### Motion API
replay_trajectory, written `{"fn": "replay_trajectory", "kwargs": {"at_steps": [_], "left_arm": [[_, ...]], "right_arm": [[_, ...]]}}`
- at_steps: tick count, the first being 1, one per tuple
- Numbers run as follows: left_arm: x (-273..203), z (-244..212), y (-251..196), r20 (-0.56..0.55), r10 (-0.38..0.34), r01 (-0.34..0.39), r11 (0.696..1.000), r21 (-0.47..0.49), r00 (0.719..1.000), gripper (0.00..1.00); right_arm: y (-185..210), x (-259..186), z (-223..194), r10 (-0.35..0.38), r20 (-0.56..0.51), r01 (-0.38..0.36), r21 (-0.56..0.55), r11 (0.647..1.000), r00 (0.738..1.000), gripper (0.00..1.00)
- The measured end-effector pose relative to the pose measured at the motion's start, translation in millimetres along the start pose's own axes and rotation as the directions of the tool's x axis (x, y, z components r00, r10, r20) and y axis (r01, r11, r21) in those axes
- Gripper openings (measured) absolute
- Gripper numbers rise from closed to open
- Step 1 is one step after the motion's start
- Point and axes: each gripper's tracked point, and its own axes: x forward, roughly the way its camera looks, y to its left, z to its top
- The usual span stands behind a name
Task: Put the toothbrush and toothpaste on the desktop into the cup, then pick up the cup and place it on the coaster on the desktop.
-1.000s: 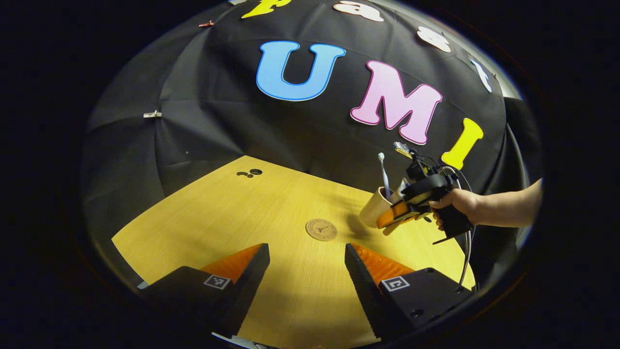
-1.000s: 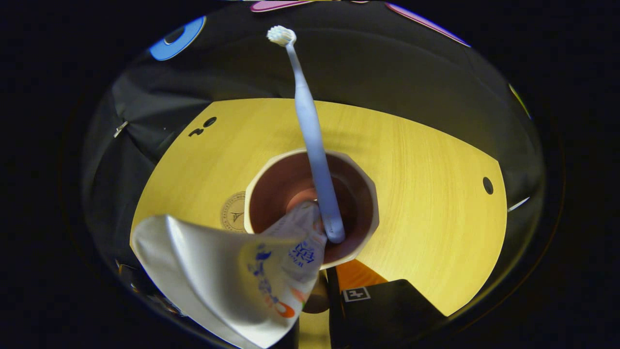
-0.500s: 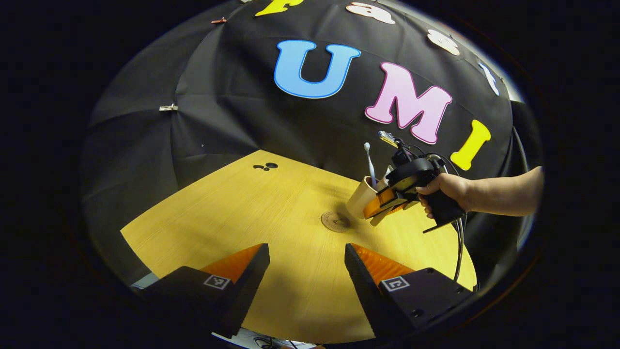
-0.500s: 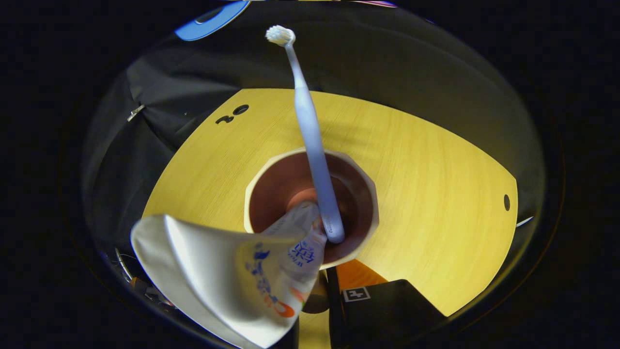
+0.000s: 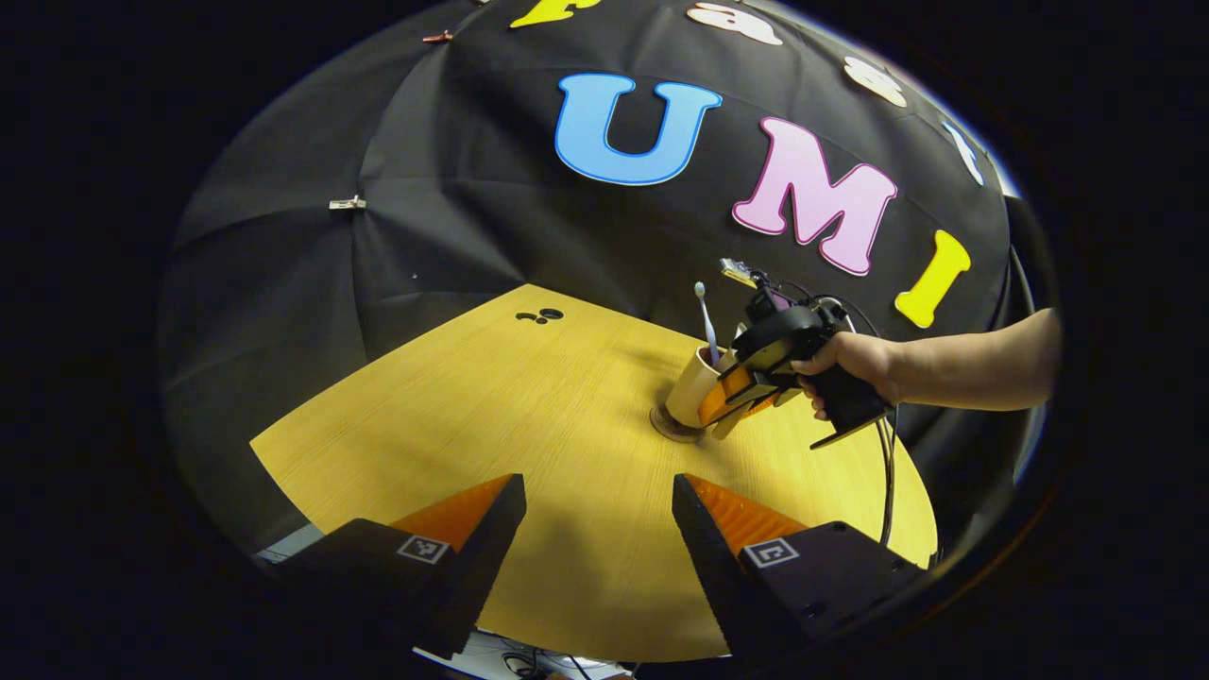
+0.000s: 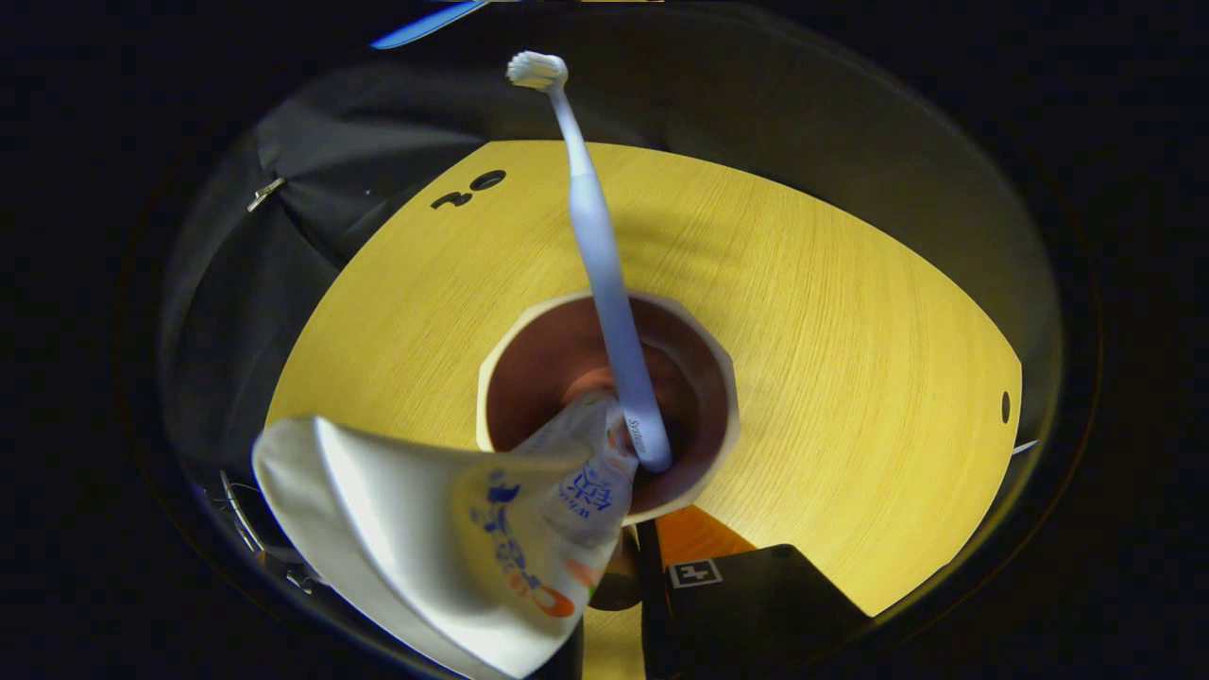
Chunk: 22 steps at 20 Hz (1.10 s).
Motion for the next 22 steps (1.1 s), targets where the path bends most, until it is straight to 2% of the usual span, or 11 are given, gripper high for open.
{"fn": "replay_trajectory", "kwargs": {"at_steps": [7, 10, 12, 15, 16, 17, 19, 22], "left_arm": [[1.4, 3.1, -7.1, 0.004, -0.011, 0.011, 1.0, 0.022, 1.0, 0.97], [-1.1, 2.7, -7.3, 0.004, -0.013, 0.013, 1.0, 0.024, 1.0, 0.98], [-2.7, 1.2, -6.6, 0.003, -0.015, 0.015, 1.0, 0.022, 1.0, 0.98], [-5.7, 3.9, -10.4, 0.007, -0.023, 0.022, 0.999, 0.029, 1.0, 0.98], [-6.6, 6.0, -12.2, 0.007, -0.026, 0.026, 0.999, 0.034, 1.0, 0.97], [-7.9, 6.9, -13.6, 0.008, -0.031, 0.031, 0.999, 0.04, 0.999, 0.97], [-11.4, 12.1, -19.2, 0.015, -0.048, 0.047, 0.997, 0.054, 0.999, 0.98], [-16.7, 25.4, -30.3, 0.034, -0.084, 0.081, 0.994, 0.079, 0.996, 0.98]], "right_arm": [[0.6, 1.1, -11.5, -0.016, -0.036, 0.015, -0.03, 0.999, 0.999, 0.34], [0.9, -1.6, -10.9, -0.005, -0.042, 0.005, 0.0, 1.0, 0.999, 0.36], [6.4, -6.0, -8.3, 0.018, -0.031, -0.017, 0.03, 0.999, 0.999, 0.41], [9.0, -23.5, -4.7, 0.042, 0.008, -0.042, 0.062, 0.997, 0.999, 0.75], [8.6, -33.3, -3.8, 0.047, 0.027, -0.049, 0.071, 0.996, 0.999, 0.79], [10.3, -44.6, -2.8, 0.059, 0.054, -0.064, 0.078, 0.995, 0.997, 0.78], [7.6, -66.9, -0.9, 0.061, 0.108, -0.071, 0.093, 0.993, 0.992, 0.97], [-0.1, -108.0, 0.7, 0.047, 0.211, -0.075, 0.125, 0.989, 0.976, 0.99]]}}
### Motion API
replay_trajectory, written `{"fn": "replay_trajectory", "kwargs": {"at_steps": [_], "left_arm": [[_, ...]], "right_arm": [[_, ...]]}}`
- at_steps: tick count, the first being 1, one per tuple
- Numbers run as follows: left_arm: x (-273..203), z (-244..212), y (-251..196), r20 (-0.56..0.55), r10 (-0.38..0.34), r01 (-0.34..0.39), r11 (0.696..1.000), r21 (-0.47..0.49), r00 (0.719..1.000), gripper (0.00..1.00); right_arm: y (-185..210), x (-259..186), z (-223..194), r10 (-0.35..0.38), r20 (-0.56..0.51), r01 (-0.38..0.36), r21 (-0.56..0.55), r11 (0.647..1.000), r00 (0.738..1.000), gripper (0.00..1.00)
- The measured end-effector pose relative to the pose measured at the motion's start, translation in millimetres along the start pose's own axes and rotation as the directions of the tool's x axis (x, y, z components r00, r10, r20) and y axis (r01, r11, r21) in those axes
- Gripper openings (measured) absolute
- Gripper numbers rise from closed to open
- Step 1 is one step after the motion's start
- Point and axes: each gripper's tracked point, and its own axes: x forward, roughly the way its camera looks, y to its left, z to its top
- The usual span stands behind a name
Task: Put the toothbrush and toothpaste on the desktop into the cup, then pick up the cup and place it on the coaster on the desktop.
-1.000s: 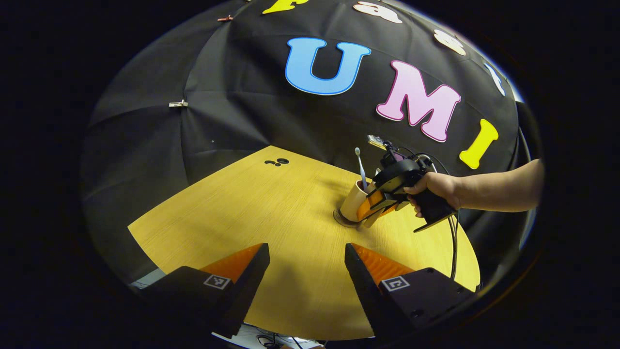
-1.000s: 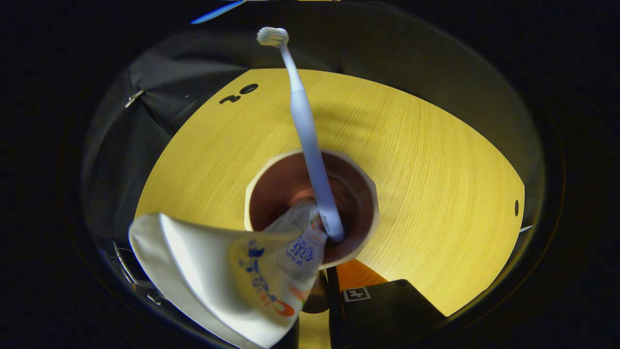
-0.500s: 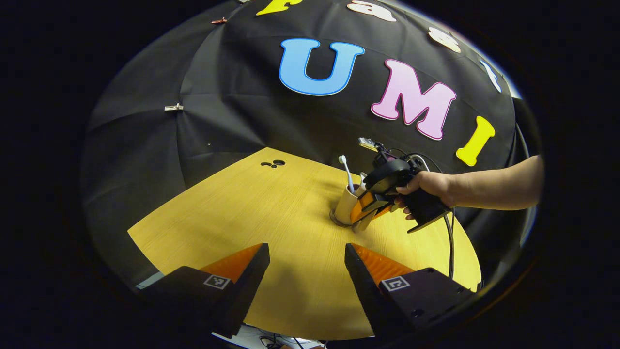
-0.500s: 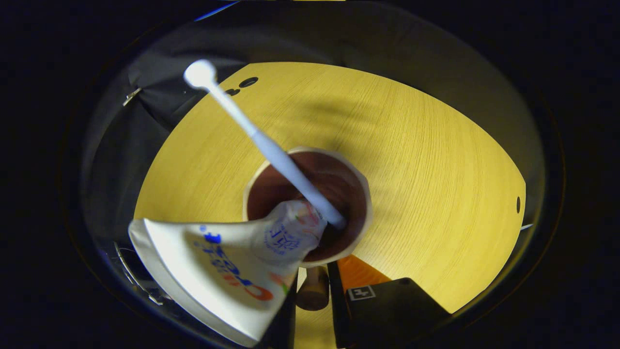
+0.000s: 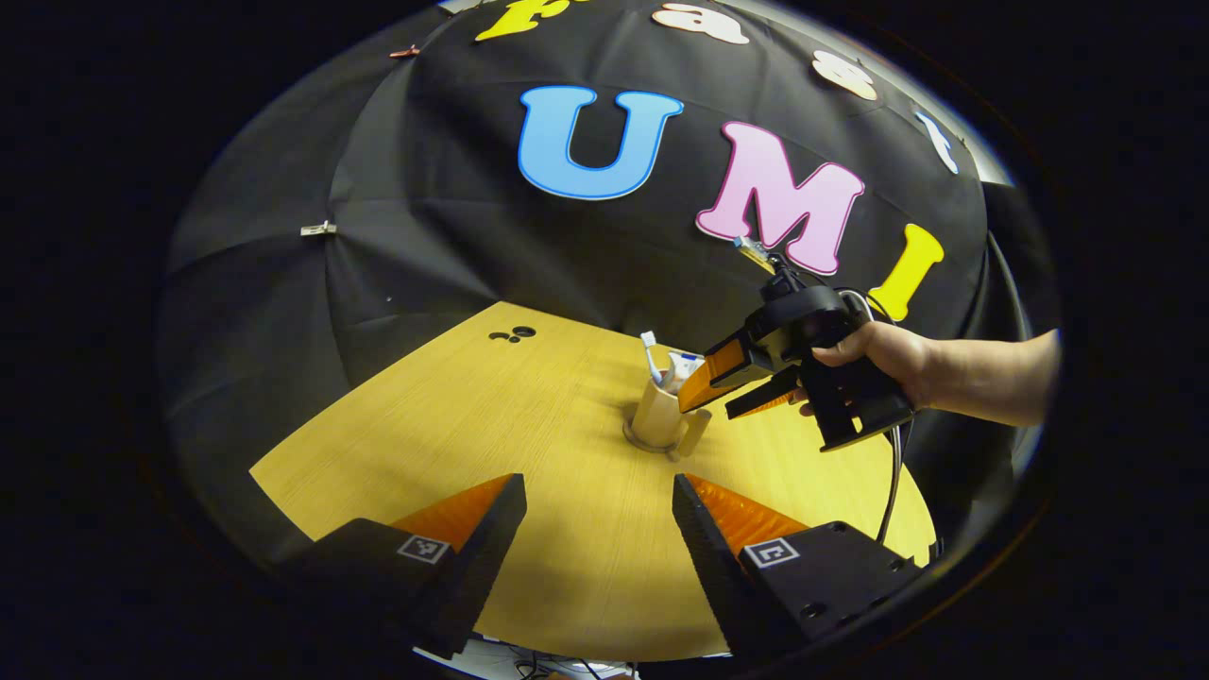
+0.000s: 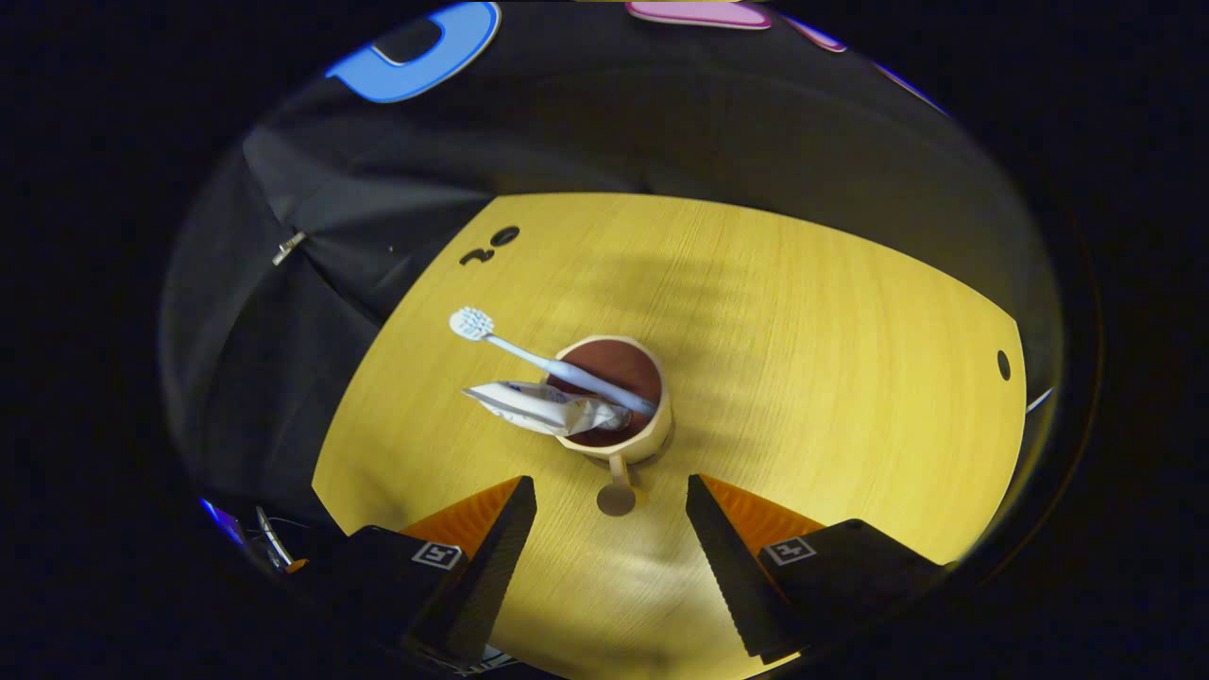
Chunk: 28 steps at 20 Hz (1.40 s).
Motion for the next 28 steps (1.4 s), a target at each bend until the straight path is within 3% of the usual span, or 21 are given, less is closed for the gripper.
{"fn": "replay_trajectory", "kwargs": {"at_steps": [6, 8, 13, 17, 20, 25, 28], "left_arm": [[-14.6, 27.0, -22.8, 0.05, -0.058, 0.054, 0.996, 0.067, 0.997, 0.97], [-23.3, 35.3, -24.2, 0.082, -0.029, 0.018, 0.992, 0.123, 0.996, 0.97], [-56.3, 48.4, -53.7, 0.155, -0.084, 0.057, 0.984, 0.167, 0.984, 0.97], [-94.2, 60.4, -68.3, 0.245, -0.101, 0.031, 0.961, 0.276, 0.964, 0.97], [-125.8, 59.4, -87.1, 0.273, -0.171, 0.074, 0.94, 0.333, 0.947, 0.97], [-158.0, 63.3, -95.1, 0.291, -0.233, 0.135, 0.938, 0.32, 0.928, 0.96], [-164.3, 63.7, -92.1, 0.297, -0.241, 0.156, 0.946, 0.285, 0.924, 0.96]], "right_arm": [[-20.9, -93.9, -0.5, -0.081, 0.201, 0.073, 0.046, 0.996, 0.976, 0.98], [-26.4, -127.2, -10.9, -0.125, 0.273, 0.11, 0.067, 0.992, 0.954, 0.98], [-25.2, -198.2, -54.1, -0.228, 0.428, 0.166, 0.179, 0.97, 0.875, 0.98], [-12.6, -244.9, -108.9, -0.245, 0.464, 0.138, 0.251, 0.958, 0.851, 0.98], [-5.4, -280.8, -134.7, -0.276, 0.537, 0.176, 0.231, 0.957, 0.797, 0.98], [20.2, -326.0, -153.3, -0.278, 0.673, 0.201, 0.192, 0.961, 0.685, 0.98], [35.1, -349.7, -174.8, -0.26, 0.705, 0.227, 0.143, 0.963, 0.659, 0.98]]}}
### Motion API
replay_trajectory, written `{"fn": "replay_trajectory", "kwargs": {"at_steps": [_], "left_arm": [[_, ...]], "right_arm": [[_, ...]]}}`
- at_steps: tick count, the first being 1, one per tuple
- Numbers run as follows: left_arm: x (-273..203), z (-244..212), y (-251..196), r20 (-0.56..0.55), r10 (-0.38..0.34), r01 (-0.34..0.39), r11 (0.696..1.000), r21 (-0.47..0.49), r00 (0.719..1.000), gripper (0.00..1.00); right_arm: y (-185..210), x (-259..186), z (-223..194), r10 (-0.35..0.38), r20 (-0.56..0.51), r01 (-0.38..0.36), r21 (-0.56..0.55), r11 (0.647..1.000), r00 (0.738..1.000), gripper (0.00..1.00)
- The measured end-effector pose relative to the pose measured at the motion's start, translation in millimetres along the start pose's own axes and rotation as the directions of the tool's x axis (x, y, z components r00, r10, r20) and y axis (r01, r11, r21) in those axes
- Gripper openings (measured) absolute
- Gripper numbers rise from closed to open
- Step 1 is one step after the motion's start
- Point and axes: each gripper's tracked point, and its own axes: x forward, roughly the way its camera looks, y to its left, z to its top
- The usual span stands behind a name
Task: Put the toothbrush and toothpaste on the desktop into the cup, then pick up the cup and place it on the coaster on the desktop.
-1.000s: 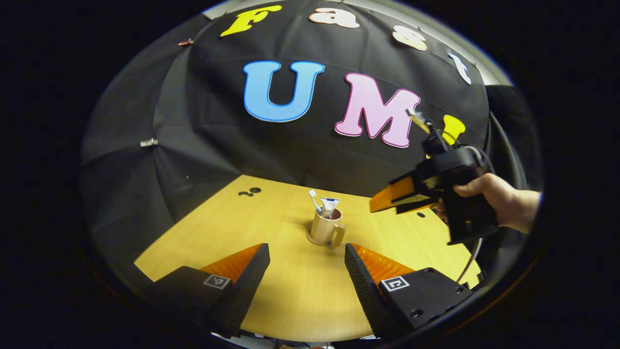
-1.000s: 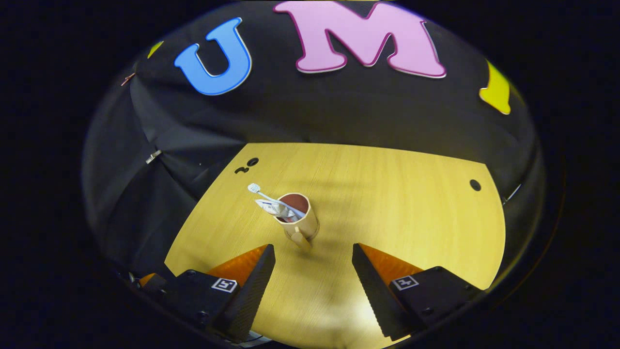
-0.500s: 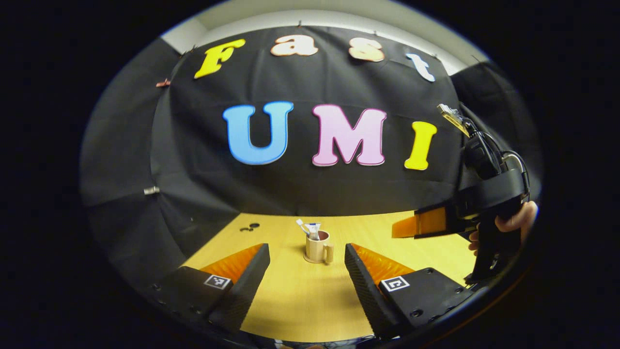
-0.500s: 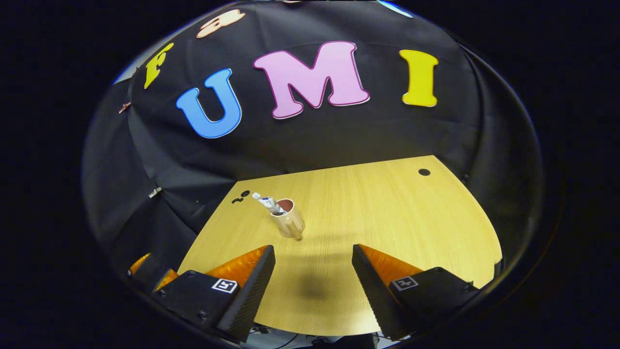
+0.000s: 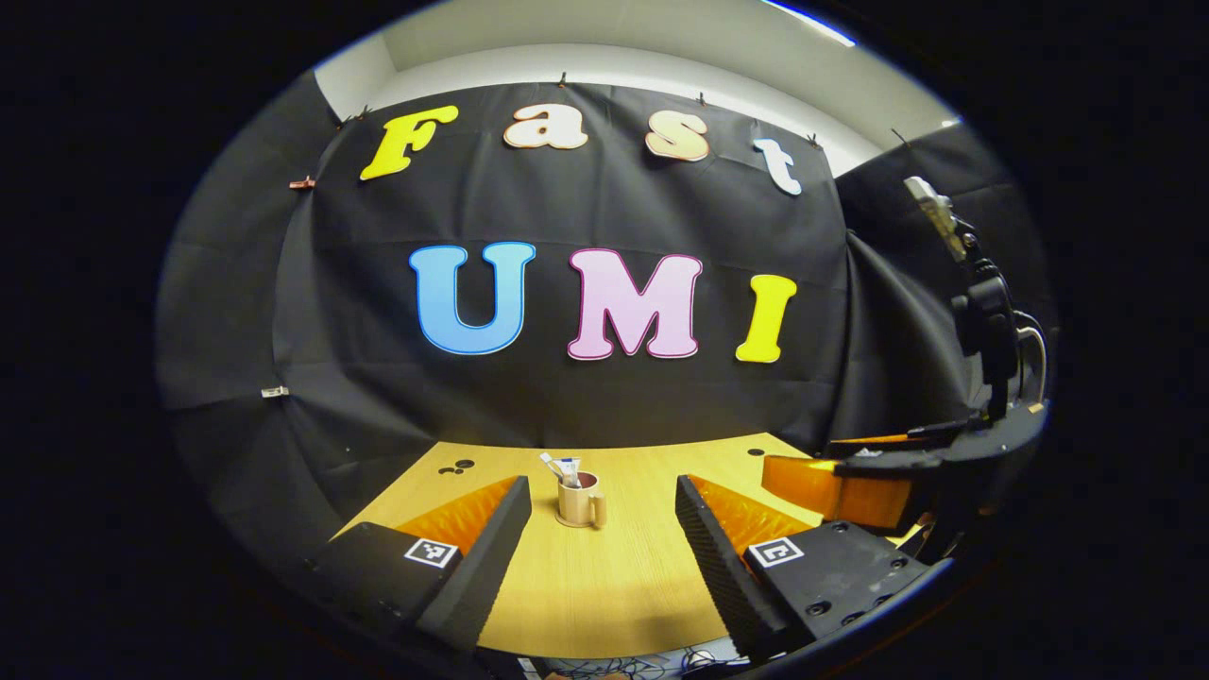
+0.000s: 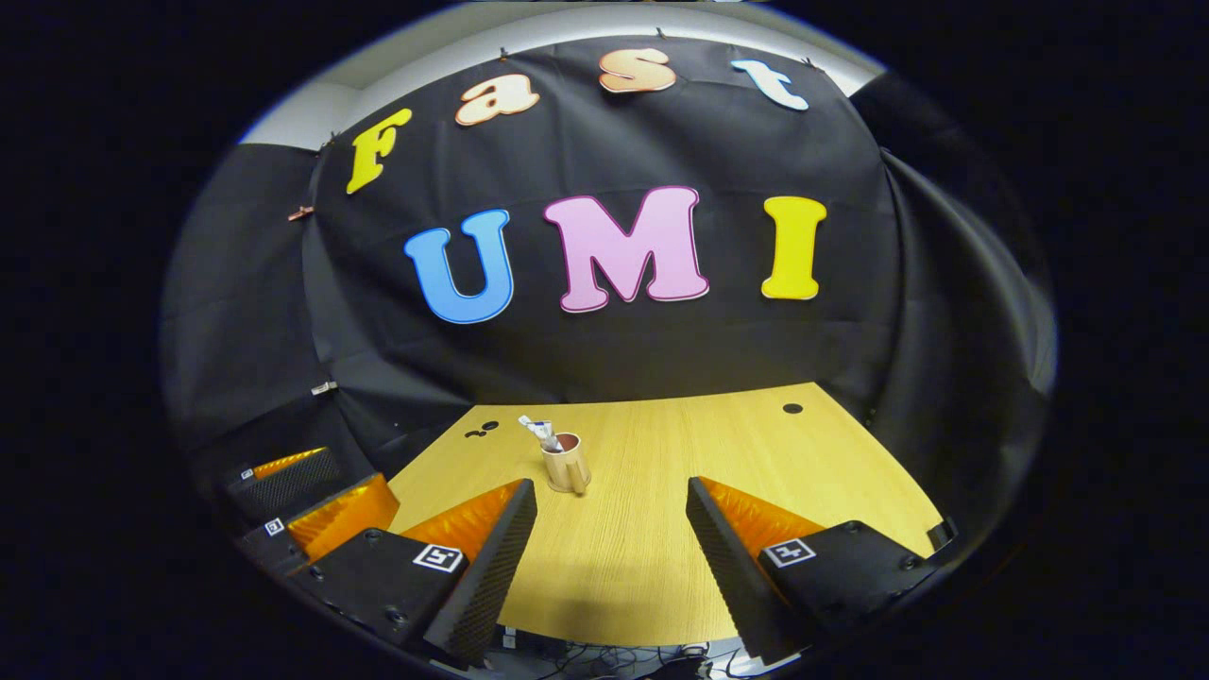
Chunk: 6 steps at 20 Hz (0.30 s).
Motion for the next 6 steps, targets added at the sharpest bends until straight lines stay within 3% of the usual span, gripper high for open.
{"fn": "replay_trajectory", "kwargs": {"at_steps": [2, 6], "left_arm": [[-4.4, -1.5, 2.7, -0.003, 0.006, -0.006, 1.0, -0.011, 1.0, 0.96], [-9.1, -10.1, 7.6, -0.026, 0.02, -0.021, 0.999, -0.036, 0.999, 0.96]], "right_arm": [[12.4, -14.3, 1.6, 0.035, 0.012, -0.035, -0.049, 0.998, 0.999, 0.98], [21.5, -34.9, 11.4, 0.036, 0.032, -0.032, -0.095, 0.995, 0.999, 0.98]]}}
